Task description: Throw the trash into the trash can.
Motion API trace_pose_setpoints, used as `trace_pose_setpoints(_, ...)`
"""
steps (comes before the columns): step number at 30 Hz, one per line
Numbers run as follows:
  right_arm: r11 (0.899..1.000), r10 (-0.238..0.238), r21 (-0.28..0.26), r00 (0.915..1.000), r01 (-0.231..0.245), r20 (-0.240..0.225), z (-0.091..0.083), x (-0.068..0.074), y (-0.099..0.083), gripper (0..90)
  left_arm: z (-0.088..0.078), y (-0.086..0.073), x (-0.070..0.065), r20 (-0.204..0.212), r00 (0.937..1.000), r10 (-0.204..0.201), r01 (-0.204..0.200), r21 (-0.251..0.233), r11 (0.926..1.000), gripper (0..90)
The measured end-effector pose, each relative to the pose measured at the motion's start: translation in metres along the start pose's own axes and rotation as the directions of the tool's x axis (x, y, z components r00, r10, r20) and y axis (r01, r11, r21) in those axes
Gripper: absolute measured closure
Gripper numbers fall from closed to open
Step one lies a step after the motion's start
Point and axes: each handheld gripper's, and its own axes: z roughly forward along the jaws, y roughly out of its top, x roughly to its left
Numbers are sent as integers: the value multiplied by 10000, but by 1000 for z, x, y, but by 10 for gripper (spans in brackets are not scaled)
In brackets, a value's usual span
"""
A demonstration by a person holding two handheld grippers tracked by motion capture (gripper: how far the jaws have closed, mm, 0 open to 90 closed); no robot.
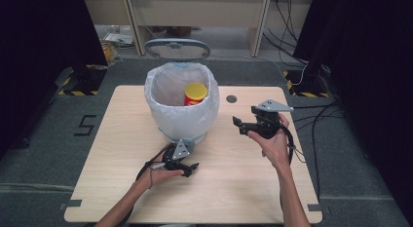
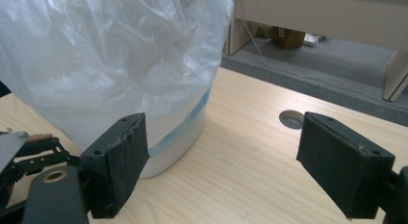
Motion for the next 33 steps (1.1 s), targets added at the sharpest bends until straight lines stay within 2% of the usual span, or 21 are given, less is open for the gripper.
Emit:
trace_pose_setpoints(11, 9995, -29, 308, 9999, 24, 164, 4, -2, -25, 180, 0, 0, 0, -2, 10000, 1, -1, -9, 10000, 175)
trace_pose_setpoints(14, 9992, 130, 371, 9999, -134, 96, 6, -1, -33, 180, 0, 0, 0, -4, 10000, 5, -5, -10, 10000, 175)
trace_pose_setpoints(28, 9953, -129, 965, 9997, 111, 185, 16, 3, -63, 180, 0, 0, 0, -3, 10000, 3, -3, -10, 10000, 175)
trace_pose_setpoints(33, 9932, -13, 1167, 9998, -9, 182, 18, 4, -74, 180, 0, 0, 0, -10, 10000, 61, -61, 37, 10000, 175)
